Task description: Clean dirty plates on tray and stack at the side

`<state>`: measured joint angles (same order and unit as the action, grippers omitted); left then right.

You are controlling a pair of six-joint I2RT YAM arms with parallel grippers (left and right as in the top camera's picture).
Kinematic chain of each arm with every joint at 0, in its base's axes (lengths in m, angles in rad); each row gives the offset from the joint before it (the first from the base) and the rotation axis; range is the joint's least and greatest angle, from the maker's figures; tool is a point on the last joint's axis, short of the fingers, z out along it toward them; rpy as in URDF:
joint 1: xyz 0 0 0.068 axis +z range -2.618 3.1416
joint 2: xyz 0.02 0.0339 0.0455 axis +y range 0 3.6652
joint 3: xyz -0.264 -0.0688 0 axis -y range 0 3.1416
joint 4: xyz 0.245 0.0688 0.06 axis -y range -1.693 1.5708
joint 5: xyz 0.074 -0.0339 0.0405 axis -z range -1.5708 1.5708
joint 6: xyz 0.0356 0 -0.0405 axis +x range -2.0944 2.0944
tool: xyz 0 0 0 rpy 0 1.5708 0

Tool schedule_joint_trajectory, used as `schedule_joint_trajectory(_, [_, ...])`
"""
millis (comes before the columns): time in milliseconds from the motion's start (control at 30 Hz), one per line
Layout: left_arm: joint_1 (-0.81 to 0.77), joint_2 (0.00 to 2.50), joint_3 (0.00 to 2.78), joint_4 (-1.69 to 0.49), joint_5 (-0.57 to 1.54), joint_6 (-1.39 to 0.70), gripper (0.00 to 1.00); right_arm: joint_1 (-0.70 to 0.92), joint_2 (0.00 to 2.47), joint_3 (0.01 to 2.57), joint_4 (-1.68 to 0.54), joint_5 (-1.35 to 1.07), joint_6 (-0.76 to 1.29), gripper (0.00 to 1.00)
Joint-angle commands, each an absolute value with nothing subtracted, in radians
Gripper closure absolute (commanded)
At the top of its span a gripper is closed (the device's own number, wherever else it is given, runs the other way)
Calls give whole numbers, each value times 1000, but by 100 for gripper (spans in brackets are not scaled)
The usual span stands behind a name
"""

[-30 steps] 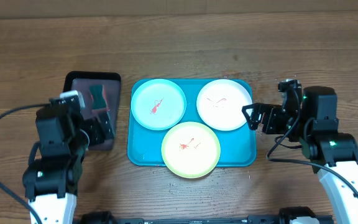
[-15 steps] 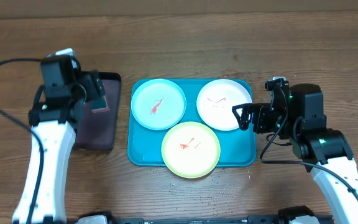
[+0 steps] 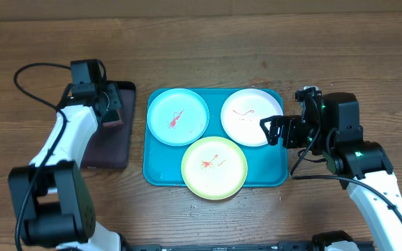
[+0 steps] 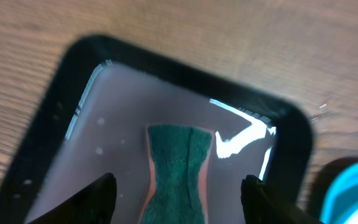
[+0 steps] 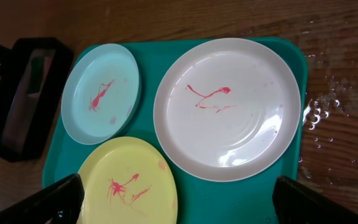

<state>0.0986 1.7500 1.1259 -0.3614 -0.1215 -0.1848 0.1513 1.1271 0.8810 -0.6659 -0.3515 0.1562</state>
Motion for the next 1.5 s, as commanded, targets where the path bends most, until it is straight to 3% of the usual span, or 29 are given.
schedule_joint_trajectory(0, [97, 1815, 1142, -354, -138, -195, 44, 157, 1124, 908, -656, -345, 149, 2])
schedule_joint_trajectory(133, [97, 1845, 1142, -355, -137, -195, 55, 157, 1124, 908, -654, -345, 149, 4])
schedule_joint_trajectory(667, [98, 1894, 1140, -365, -138, -195, 60, 157, 1124, 908, -652, -345, 150, 9])
schedule_joint_trajectory(867, [98, 1896, 1140, -363, -138, -195, 96, 157, 1124, 908, -655, -345, 154, 11])
schedule_joint_trajectory(1167, [98, 1798, 1161, -463, -136, -195, 96, 157, 1124, 904, -730, -347, 153, 11])
schedule_joint_trajectory(1467, [98, 1640, 1161, -723, -70, -195, 96, 158, 1227, 903, -858, -450, 153, 15])
